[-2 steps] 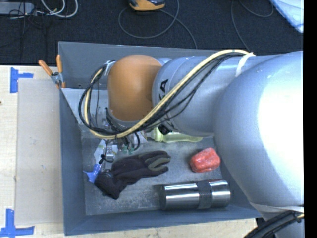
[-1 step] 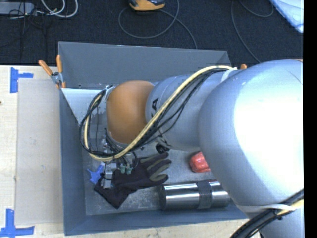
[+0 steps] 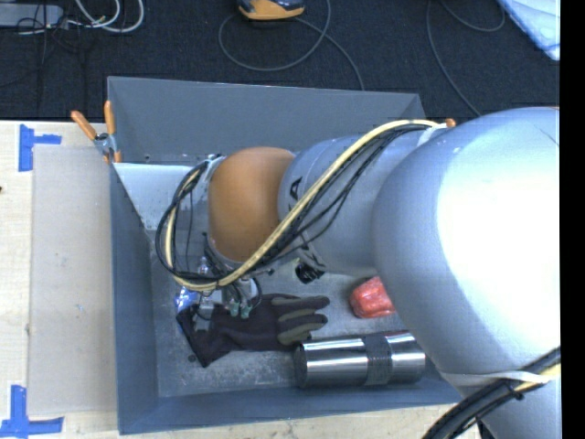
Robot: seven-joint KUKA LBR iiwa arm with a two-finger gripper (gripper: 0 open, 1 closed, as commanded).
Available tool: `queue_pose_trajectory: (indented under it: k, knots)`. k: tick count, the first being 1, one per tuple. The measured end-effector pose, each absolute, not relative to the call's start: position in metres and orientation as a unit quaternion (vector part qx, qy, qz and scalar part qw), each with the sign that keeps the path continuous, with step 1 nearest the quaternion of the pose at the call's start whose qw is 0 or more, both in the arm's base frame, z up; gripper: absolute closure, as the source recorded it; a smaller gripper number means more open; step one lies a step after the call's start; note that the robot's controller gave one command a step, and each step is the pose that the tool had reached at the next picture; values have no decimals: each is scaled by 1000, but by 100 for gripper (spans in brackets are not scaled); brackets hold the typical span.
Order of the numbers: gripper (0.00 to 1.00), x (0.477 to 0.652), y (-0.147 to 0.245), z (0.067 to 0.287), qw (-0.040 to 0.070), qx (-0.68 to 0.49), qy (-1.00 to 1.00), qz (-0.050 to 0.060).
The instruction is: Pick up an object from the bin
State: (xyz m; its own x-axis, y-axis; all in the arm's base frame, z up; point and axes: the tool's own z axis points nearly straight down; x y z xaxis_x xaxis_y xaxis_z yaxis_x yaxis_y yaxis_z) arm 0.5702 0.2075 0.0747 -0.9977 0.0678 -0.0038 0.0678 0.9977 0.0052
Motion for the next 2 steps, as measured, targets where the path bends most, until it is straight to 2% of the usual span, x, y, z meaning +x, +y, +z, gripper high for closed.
queue_pose_trajectory:
  k: [1,2]
  knots:
    - [100,570,207,75,2,34,999,3]
    - [100,569,207,121,-2,38,999,1]
